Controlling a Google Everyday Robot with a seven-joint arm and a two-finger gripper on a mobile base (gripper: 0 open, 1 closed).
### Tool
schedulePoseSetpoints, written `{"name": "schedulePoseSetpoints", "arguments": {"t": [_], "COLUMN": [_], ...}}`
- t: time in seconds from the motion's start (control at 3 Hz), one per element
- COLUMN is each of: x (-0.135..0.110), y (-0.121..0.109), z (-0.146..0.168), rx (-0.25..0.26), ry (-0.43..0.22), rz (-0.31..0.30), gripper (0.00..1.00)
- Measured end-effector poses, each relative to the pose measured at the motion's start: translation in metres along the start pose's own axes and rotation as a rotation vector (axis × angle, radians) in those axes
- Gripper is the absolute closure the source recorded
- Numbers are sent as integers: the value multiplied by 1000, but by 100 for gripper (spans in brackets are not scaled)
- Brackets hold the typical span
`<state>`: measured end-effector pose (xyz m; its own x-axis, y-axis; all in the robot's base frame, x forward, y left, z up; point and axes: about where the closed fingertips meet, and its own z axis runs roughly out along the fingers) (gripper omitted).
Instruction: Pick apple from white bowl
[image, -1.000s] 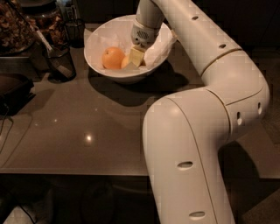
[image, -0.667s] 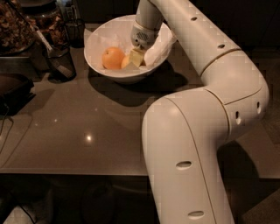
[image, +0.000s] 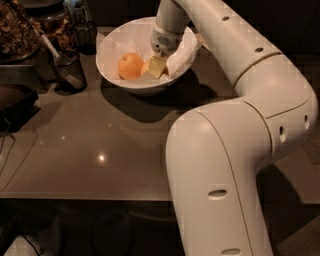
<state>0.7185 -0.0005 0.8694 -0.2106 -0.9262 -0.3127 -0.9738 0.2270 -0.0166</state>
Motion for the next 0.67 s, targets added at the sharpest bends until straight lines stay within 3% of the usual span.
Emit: {"name": "schedulePoseSetpoints", "arguments": {"t": [0.33,0.67], "x": [-7,-15], "y": [-2,7], "z": [-5,-33], "rx": [24,82], "ry": [-34,-75], "rz": [-11,-45], "gripper": [100,100]}}
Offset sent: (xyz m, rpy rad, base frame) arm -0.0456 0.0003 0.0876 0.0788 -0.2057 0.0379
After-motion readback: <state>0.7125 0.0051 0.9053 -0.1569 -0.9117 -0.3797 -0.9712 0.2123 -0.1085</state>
